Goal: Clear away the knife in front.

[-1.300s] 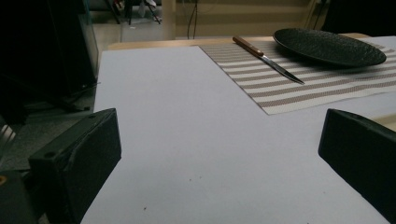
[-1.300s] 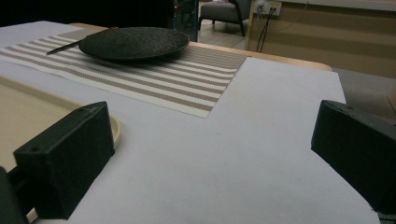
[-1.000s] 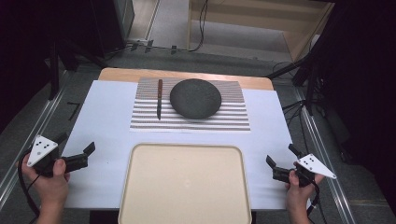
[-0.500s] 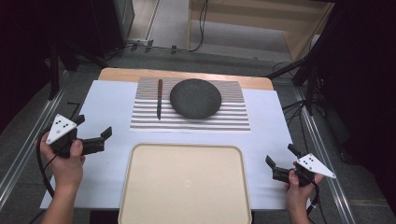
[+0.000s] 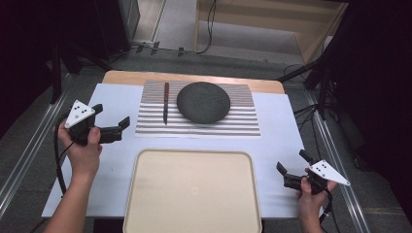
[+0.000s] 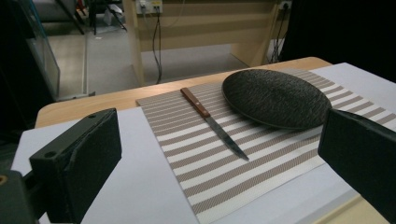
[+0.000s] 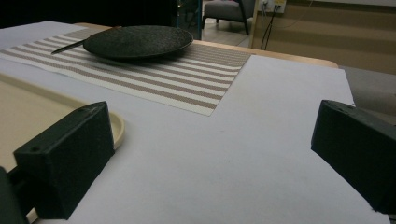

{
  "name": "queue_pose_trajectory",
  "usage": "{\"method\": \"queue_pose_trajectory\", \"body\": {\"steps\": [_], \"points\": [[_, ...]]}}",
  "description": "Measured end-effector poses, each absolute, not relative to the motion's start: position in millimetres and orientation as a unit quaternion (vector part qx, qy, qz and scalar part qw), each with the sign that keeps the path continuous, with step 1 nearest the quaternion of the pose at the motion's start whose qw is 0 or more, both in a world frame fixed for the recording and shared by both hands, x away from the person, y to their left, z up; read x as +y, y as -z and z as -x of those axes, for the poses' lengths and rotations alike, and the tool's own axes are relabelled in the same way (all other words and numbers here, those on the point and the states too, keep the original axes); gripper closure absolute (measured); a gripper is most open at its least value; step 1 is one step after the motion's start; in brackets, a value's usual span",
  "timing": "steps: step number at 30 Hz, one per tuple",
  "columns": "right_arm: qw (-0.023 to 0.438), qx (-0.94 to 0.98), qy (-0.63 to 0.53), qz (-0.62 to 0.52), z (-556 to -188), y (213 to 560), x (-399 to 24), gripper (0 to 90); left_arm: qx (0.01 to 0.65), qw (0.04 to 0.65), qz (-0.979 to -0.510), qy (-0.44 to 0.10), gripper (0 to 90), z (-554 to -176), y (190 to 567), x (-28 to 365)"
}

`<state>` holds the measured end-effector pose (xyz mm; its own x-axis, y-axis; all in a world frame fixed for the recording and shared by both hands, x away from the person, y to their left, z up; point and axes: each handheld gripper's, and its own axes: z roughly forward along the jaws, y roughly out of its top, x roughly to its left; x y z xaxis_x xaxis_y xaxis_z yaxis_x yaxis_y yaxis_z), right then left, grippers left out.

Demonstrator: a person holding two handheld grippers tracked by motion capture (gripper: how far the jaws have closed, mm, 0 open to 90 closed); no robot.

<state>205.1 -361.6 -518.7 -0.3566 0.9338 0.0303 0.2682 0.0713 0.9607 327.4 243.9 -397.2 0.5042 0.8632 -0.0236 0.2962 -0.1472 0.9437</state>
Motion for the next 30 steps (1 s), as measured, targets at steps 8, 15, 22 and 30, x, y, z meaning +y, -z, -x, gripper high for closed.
{"method": "queue_pose_trajectory", "body": {"steps": [8,15,22,30], "points": [[0.331,0.655,-0.500,-0.460,-205,519,-361,0.0,0.414,0.513,-0.702,-0.269,0.0,-341,395,236],[0.333,0.656,-0.498,-0.459,-206,519,-360,0.0,0.421,0.511,-0.701,-0.265,0.4,-353,396,232],[0.334,0.656,-0.498,-0.459,-206,519,-361,0.0,0.425,0.509,-0.702,-0.259,0.7,-364,394,226],[0.333,0.655,-0.499,-0.459,-206,519,-361,0.0,0.426,0.497,-0.713,-0.251,0.9,-379,393,211]]}}
